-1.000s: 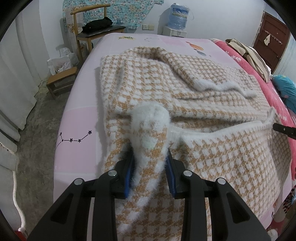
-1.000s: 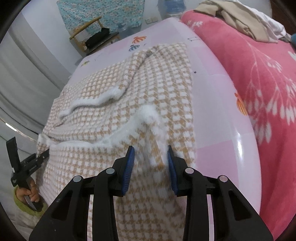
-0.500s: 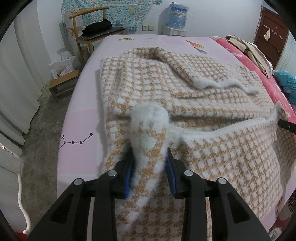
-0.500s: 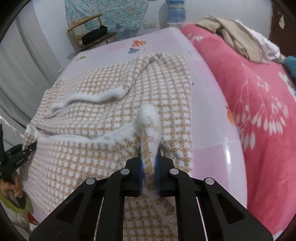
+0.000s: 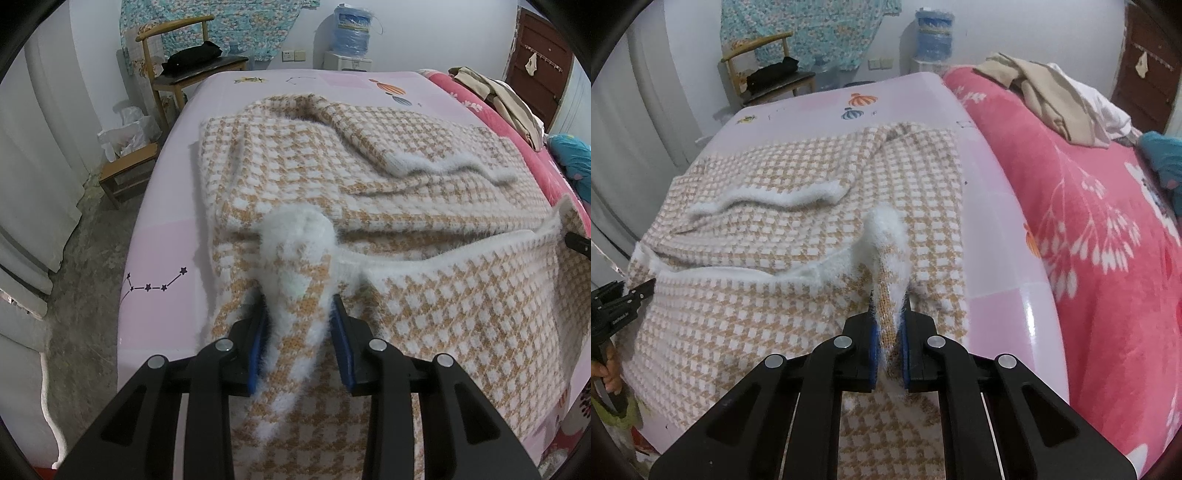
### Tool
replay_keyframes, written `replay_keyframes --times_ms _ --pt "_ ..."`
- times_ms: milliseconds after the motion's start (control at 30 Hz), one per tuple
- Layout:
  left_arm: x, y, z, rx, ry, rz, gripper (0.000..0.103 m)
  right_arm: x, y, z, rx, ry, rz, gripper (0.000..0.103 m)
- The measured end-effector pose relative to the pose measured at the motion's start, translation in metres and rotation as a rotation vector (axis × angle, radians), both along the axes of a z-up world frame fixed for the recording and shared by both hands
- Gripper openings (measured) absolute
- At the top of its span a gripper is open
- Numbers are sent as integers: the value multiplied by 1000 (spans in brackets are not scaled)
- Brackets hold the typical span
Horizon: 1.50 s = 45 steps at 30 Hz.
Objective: Fold large clothes
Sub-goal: 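Close the right tool on the folded coat edge beside the white trim, then lift the coat with both tools and flip it over onto the bed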
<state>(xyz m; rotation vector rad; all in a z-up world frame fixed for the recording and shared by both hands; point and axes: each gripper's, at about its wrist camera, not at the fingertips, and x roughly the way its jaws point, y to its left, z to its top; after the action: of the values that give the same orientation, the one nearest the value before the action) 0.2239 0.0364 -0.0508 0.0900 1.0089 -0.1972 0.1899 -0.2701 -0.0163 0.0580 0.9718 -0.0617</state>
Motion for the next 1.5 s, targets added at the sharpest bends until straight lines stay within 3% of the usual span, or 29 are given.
replay_keyframes --times_ms 167,300,600,733,867,1067,1200,1267,1333,1367,1400,1467,1500 --pt "-2 -3 2 27 -21 3 31 -8 2 8 -8 -30 -4 7" --pt "-14 -4 13 72 -99 0 16 -18 6 20 -29 -74 2 6" --pt "-57 8 88 48 -337 -12 10 -52 5 75 -28 -236 -14 5" --pt "-47 6 125 21 -423 -31 10 -35 -1 97 -35 -305 0 5" --pt "-5 4 146 14 -479 -42 10 11 -16 113 3 -353 22 5" --pt "98 5 138 -57 -384 -35 10 114 -44 97 106 -300 33 5" --pt "159 3 99 -63 -242 -24 11 176 -56 52 160 -178 24 6" --pt "186 5 67 -68 -118 -16 11 192 -62 27 199 -108 20 8" --pt "203 10 44 -87 -16 -2 18 201 -73 4 242 -47 0 16" --pt "208 15 38 -107 6 14 21 203 -80 -4 263 -31 -16 26" --pt "209 22 37 -144 9 30 28 202 -90 -8 320 -27 -28 35" --pt "209 34 38 -200 18 64 42 199 -109 -11 456 -33 -46 39" --pt "211 46 39 -244 26 97 47 197 -121 -13 530 -39 -61 46"
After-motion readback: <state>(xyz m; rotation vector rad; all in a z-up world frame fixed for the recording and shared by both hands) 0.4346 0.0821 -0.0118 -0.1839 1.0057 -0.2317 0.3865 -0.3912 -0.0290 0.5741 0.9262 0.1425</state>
